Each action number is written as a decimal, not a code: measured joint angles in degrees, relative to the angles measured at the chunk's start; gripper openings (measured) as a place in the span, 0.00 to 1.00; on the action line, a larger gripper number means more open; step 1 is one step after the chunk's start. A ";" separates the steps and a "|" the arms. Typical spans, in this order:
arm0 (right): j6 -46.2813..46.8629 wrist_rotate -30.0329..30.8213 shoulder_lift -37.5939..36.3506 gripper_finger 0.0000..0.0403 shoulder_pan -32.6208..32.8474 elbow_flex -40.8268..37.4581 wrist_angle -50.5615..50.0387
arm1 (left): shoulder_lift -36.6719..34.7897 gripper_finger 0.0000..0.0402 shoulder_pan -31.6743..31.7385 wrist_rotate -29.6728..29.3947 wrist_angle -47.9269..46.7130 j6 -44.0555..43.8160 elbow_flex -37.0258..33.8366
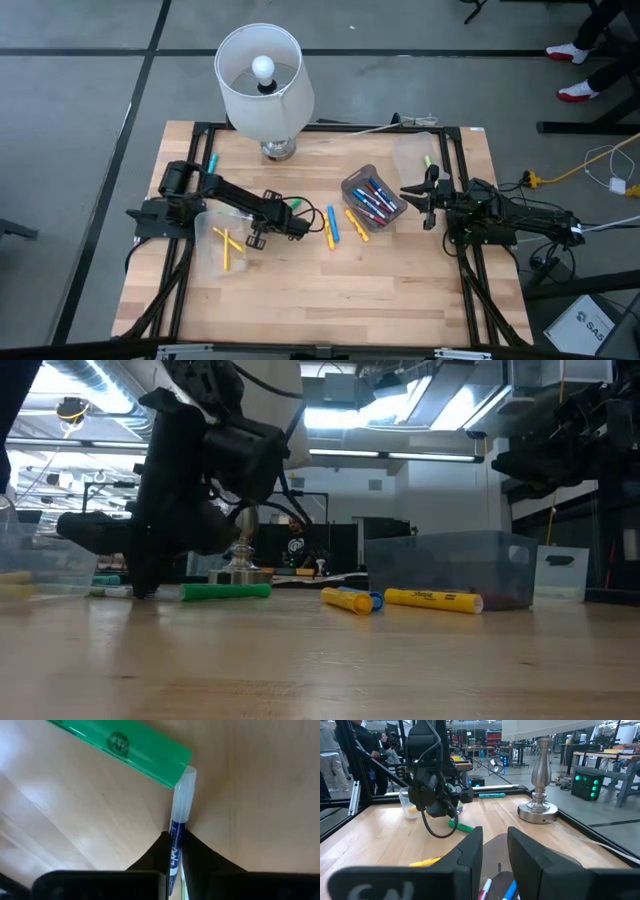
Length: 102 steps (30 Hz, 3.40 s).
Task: Pick & Place Markers
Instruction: Put the blue marker pen into the black bin
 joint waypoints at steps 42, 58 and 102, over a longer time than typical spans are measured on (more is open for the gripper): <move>0.00 -0.01 -0.01 0.22 0.02 0.00 0.01 | -21.58 0.06 0.03 1.60 55.80 8.68 0.22; 0.00 0.00 -0.02 0.22 0.00 0.00 0.00 | -15.13 0.06 4.49 4.73 77.77 15.38 0.22; 0.00 0.00 -0.02 0.22 0.00 0.00 0.00 | -4.93 0.06 13.84 15.47 78.12 17.13 11.04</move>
